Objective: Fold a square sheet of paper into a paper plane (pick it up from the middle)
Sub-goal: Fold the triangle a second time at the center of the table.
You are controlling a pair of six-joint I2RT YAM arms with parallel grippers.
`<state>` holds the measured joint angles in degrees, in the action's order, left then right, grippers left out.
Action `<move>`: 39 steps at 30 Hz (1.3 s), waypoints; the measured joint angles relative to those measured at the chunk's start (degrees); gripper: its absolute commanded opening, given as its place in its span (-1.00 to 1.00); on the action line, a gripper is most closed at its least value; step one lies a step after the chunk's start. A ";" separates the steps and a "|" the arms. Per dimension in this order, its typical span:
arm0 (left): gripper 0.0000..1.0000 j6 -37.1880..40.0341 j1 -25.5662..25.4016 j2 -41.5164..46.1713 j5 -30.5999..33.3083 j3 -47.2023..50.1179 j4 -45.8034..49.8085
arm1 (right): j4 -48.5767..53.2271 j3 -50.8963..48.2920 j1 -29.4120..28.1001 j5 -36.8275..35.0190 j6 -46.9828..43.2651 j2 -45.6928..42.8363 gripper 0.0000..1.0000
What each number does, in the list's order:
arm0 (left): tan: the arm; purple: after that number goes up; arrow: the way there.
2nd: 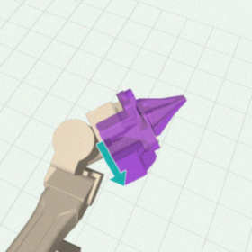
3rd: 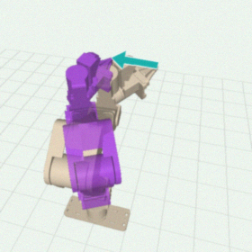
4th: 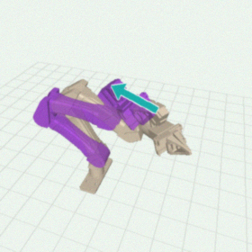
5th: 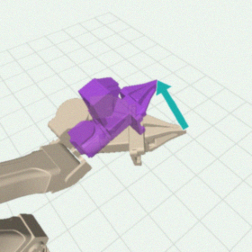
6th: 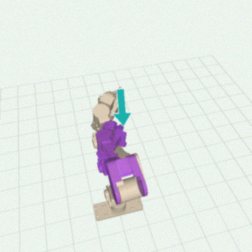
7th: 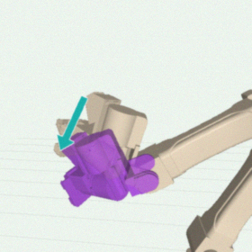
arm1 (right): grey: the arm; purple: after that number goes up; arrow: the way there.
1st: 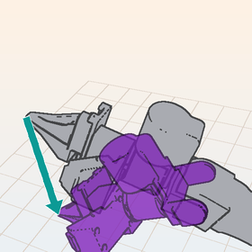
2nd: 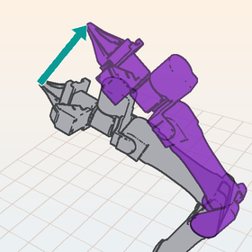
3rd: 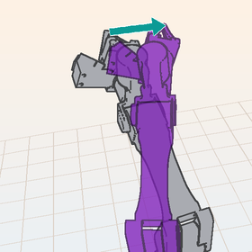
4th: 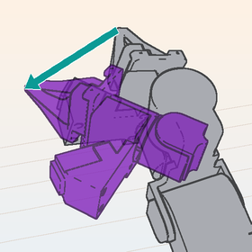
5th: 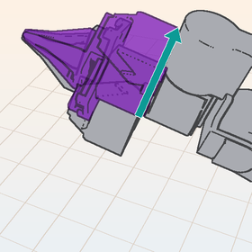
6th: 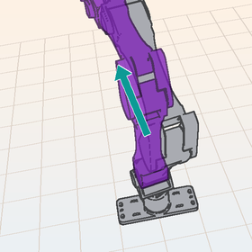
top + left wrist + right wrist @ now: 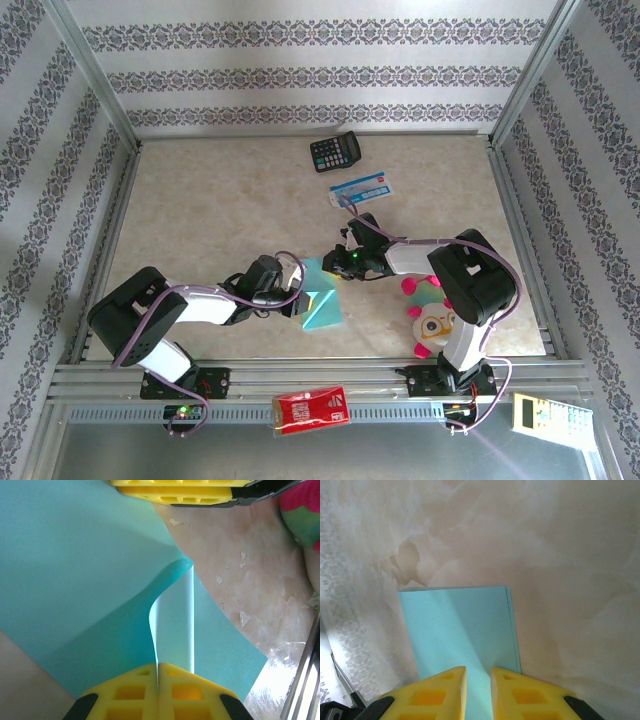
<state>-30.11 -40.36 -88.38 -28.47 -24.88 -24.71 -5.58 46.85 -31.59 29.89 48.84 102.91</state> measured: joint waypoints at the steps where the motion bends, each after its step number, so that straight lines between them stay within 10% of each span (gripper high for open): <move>1: -0.90 0.00 0.00 -0.02 -0.02 0.00 0.00 | -0.02 0.00 0.00 0.00 0.00 0.00 -0.55; 39: -1.00 0.00 0.00 -0.83 0.61 0.00 0.07 | -0.20 0.00 0.00 0.28 0.02 0.04 -0.50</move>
<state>-30.11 -40.36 -89.21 -27.86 -24.88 -24.64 -5.78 46.85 -31.59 30.17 48.86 102.96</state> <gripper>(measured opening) 0.064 0.245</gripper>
